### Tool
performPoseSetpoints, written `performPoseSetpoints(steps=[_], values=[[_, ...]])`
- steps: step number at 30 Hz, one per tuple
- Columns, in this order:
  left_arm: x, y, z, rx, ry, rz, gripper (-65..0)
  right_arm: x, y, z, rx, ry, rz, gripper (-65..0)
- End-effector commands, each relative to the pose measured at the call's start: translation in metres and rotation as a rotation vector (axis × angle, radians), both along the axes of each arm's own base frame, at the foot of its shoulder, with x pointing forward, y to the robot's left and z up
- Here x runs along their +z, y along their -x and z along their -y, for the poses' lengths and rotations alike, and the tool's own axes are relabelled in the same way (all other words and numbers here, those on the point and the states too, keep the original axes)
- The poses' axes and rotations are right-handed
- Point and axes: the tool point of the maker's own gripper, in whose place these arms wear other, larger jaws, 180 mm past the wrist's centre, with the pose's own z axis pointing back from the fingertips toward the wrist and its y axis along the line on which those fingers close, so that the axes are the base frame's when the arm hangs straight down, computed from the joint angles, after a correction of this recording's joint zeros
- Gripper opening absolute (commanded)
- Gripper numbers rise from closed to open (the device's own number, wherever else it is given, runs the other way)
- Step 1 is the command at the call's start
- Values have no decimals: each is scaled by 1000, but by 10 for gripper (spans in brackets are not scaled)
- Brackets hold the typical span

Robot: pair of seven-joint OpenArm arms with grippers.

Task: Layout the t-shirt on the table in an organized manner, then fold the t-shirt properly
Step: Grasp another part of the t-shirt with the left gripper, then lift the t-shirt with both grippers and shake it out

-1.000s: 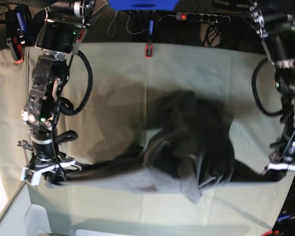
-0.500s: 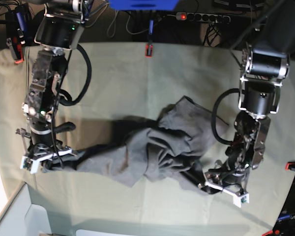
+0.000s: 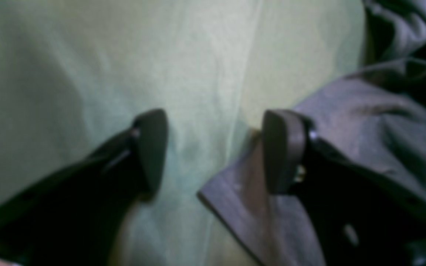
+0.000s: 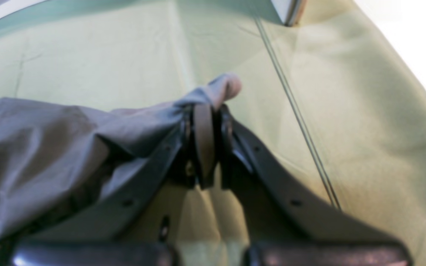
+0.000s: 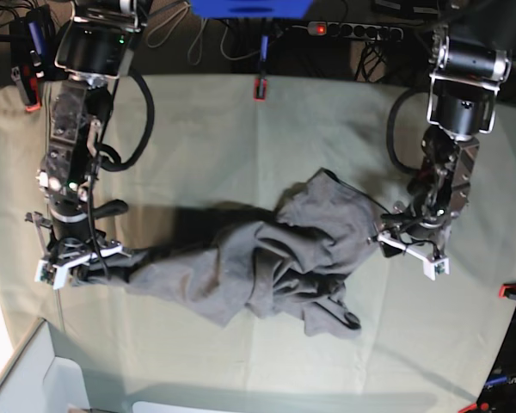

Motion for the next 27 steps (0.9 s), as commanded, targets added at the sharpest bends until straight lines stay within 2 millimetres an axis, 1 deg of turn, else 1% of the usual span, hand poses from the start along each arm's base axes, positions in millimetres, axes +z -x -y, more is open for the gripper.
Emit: performPoseSetpoints(steps=[1, 2, 4, 6, 8, 9, 11, 12, 14, 16, 18, 20, 21, 22, 23, 24, 27], values=[[-5, 7, 9, -11, 28, -23, -318, 20, -7, 6, -10, 28, 65, -650], [-10, 13, 15, -16, 38, -33, -342, 17, -4, 7, -11, 28, 58, -650], [-12, 17, 22, -24, 46, -32, -405, 11, 1, 6, -9, 28, 42, -650], [-11, 17, 25, -30, 49, -27, -462, 10, 1, 6, -8, 28, 38, -650], [-5, 13, 39, -49, 67, -9, -521, 7, 5, 6, -8, 29, 30, -650], [-4, 13, 41, -49, 71, -5, -548, 4, 7, 6, -8, 29, 22, -650], [-5, 19, 43, -52, 75, -4, -636, 1, 11, 6, -7, 29, 13, -650], [-3, 19, 44, -57, 76, 3, -650, 1, 11, 6, -7, 29, 13, -650], [6, 18, 45, -67, 71, 30, -639, -3, 14, 7, -10, 29, 4, -650], [20, 14, 36, -63, 54, 72, -649, -6, 17, 6, -7, 29, -4, -650], [46, 3, 18, -33, 42, 143, -648, -1, 18, 6, -8, 35, 6, -650], [72, -8, 1, 9, 44, 213, -648, 0, 24, 6, -3, 43, 6, -650], [87, -14, -8, 34, 44, 255, -648, 3, 25, 3, 4, 48, 14, -650], [103, -19, -24, 56, 25, 292, -648, 8, 25, 0, 14, 54, 27, -650], [126, -29, -34, 68, 17, 338, -648, 11, 29, -3, 23, 61, 32, -650], [147, -39, -41, 72, 14, 373, -648, 15, 34, -5, 30, 69, 39, -650], [208, -66, -51, 75, 21, 460, -648, 30, 44, -18, 65, 85, 71, -650]])
